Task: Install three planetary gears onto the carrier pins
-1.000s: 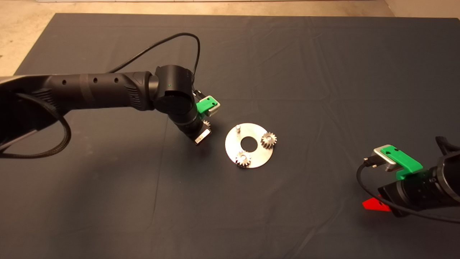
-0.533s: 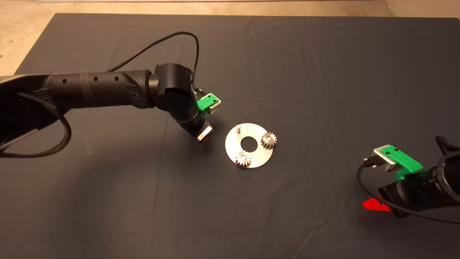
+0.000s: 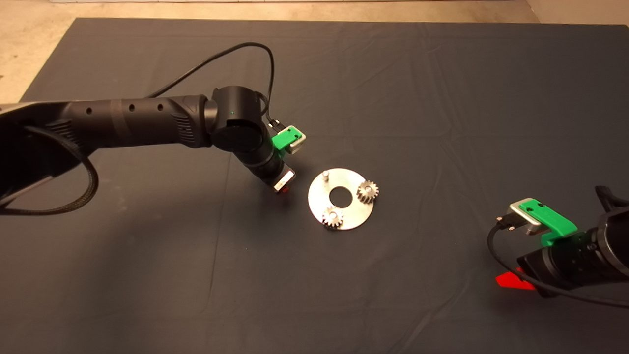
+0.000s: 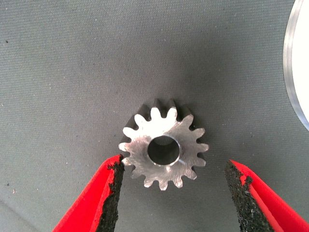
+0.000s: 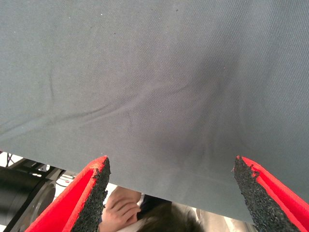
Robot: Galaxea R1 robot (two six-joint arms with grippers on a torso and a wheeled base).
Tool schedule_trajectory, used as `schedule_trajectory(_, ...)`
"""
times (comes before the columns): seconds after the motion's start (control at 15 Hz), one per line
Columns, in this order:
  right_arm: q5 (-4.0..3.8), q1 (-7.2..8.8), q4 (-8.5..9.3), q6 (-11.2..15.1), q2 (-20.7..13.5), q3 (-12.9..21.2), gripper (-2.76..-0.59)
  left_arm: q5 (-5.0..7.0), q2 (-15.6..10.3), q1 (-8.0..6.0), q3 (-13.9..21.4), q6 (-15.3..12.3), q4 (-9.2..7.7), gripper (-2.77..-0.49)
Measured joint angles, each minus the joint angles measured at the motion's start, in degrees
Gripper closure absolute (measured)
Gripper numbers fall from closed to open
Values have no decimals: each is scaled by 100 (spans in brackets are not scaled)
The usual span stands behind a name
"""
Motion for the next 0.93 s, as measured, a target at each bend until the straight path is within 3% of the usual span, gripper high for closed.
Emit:
schedule_trajectory(0.73,0,2,0,-6,2,0,-190,-232,-5,0,-57,1,0,-146)
schedule_trajectory(0.93,0,2,0,-8,0,0,-190,-231,-5,0,-64,26,2,-146)
